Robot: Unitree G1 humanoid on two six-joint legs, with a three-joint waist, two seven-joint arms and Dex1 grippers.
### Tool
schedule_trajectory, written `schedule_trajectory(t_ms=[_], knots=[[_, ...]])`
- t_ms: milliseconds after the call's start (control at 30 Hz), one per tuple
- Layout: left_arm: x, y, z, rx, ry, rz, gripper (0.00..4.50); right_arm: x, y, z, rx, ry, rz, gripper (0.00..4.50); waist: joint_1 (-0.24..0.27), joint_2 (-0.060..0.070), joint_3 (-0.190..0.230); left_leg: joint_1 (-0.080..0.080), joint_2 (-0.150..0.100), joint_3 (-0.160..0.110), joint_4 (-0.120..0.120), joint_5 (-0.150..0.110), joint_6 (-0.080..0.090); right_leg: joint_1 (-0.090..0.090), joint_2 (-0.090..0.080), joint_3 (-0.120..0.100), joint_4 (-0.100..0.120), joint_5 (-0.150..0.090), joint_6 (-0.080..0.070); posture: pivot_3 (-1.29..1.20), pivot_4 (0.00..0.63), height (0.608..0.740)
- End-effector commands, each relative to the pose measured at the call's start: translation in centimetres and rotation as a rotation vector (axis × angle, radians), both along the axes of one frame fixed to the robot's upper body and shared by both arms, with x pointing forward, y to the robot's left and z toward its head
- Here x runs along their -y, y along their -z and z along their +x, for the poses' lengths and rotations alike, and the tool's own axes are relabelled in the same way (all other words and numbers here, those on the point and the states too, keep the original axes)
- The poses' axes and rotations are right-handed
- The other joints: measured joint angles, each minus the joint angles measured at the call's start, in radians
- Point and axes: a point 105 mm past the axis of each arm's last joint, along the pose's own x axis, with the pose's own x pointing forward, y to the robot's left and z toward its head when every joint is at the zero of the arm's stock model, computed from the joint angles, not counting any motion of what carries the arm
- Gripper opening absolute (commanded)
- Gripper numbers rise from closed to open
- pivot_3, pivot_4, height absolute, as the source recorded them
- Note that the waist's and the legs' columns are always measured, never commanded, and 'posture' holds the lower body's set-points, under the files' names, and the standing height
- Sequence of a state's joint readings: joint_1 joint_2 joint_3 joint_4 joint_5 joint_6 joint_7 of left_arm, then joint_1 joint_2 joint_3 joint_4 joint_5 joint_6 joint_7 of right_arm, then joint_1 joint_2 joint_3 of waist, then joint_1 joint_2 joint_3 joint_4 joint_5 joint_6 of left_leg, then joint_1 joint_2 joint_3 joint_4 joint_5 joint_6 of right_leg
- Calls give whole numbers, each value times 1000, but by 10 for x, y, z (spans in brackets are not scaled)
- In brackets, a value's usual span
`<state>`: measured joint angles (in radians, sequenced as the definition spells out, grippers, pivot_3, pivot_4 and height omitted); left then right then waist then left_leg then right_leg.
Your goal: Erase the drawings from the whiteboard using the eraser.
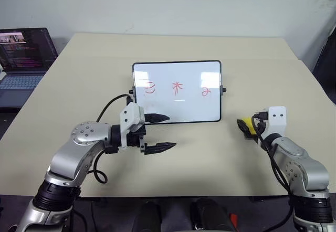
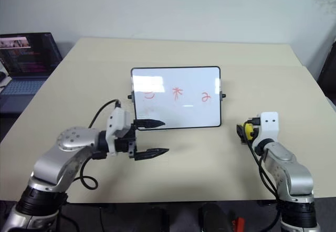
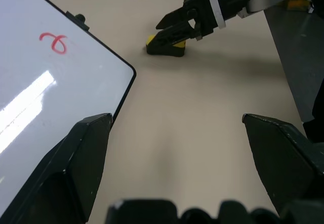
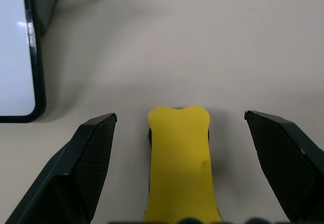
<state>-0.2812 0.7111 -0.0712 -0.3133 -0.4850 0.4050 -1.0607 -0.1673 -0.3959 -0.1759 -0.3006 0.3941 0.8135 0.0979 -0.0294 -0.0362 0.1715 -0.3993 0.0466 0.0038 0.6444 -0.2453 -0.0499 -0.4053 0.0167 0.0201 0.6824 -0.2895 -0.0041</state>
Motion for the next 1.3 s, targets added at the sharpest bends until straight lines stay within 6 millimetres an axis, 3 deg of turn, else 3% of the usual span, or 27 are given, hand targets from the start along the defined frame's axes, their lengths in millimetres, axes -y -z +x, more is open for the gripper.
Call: schedule_trajectory(t_ms=[33, 133, 233, 467, 500, 633, 867, 1000, 1133, 1300], knots=[[-2, -12, -3, 69, 4, 1, 4500, 7, -8, 4, 37, 12, -8, 4439, 0, 0, 0, 0, 0, 0, 0, 0, 0, 0, 0, 0, 0, 0, 0, 0, 150, 740], [-3, -11, -3, 67, 0, 1, 4500, 8, -5, 6, 30, 17, -10, 4439, 0, 0, 0, 0, 0, 0, 0, 0, 0, 0, 0, 0, 0, 0, 0, 0, 150, 740], [-2, -11, -3, 67, 1, 1, 4500, 10, -6, 9, 32, 29, -2, 3828, 0, 0, 0, 0, 0, 0, 0, 0, 0, 0, 0, 0, 0, 0, 0, 0, 150, 740], [-2, -11, -3, 63, -15, 0, 4500, 12, -6, 9, 30, 30, 6, 1275, 0, 0, 0, 0, 0, 0, 0, 0, 0, 0, 0, 0, 0, 0, 0, 0, 150, 740], [-2, -11, -3, 59, -24, 1, 4500, 12, -6, 9, 29, 25, 7, 1149, 0, 0, 0, 0, 0, 0, 0, 0, 0, 0, 0, 0, 0, 0, 0, 0, 150, 740], [-7, -8, -3, 36, -86, -8, 4500, 9, -8, 8, 40, 7, 14, 1139, -1, 0, 0, 0, 0, 0, 0, 0, 0, 0, 0, 0, 0, 0, 0, 0, 150, 740], [-26, -7, -4, 27, -287, -22, 4500, -18, -21, -8, 89, -162, -41, 1139, 0, 0, 0, 0, 1, -1, 0, 0, 0, 0, -1, 0, 0, 0, 0, 0, 150, 740], [-45, -23, -10, 47, -444, -106, 4500, -64, -46, -35, 144, -443, -12, 1139, -2, 1, 0, 1, 3, -3, 0, 0, 0, 0, -1, 1, 0, 0, 0, 0, 150, 740], [-64, -22, -18, 41, -536, -69, 4500, -98, -57, -54, 150, -685, -43, 1138, -1, 1, 0, 2, 2, -3, 0, 0, 0, 1, -1, 0, 1, -1, 1, 0, 150, 740], [-108, -22, 0, 87, -722, 28, 4500, -151, -78, -31, 316, -861, -227, 1135, -5, 1, 1, 4, 0, -3, 1, 0, 0, 1, 0, 0, 1, 1, 0, 0, 150, 740]])
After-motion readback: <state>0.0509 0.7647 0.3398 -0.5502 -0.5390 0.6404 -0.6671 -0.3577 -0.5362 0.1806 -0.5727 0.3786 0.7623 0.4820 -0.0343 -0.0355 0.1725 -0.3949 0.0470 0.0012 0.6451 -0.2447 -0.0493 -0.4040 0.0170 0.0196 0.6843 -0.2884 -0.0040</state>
